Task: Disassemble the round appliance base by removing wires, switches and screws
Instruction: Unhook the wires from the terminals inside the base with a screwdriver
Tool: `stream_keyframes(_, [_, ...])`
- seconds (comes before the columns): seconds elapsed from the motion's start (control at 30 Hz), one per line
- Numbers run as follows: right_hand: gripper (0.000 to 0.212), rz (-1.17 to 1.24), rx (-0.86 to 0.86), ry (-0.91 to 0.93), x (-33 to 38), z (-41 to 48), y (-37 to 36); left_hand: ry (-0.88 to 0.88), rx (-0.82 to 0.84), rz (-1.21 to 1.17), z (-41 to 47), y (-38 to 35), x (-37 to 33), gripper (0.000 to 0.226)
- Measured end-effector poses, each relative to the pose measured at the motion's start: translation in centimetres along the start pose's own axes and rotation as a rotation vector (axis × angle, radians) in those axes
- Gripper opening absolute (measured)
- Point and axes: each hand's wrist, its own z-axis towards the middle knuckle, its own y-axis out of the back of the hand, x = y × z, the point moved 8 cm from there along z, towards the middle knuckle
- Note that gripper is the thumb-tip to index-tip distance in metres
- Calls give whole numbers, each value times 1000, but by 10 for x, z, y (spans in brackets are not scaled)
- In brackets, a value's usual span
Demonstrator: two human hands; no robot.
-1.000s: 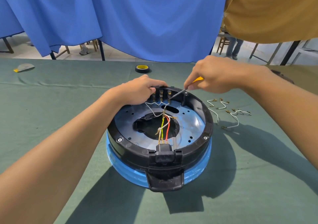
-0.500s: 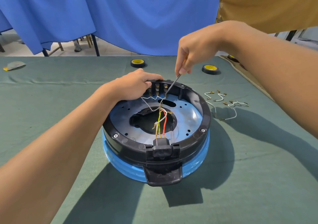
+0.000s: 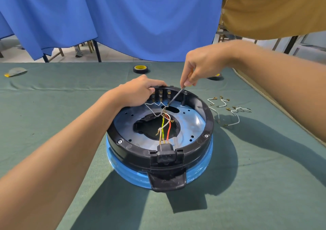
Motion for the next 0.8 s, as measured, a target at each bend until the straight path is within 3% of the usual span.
stream_keyframes(0.27, [17,-43,-194,21,17,-36,-9,8,-3,5,1,-1,5,44])
stream_keyframes(0.47, [15,153,-376,-4,15,-58,-17,56,-62,-86,-1,3,9,41])
stream_keyframes(0.8, [18,100,-528,-44,24,-55,-25,68,-68,-53,-2,5,7,31])
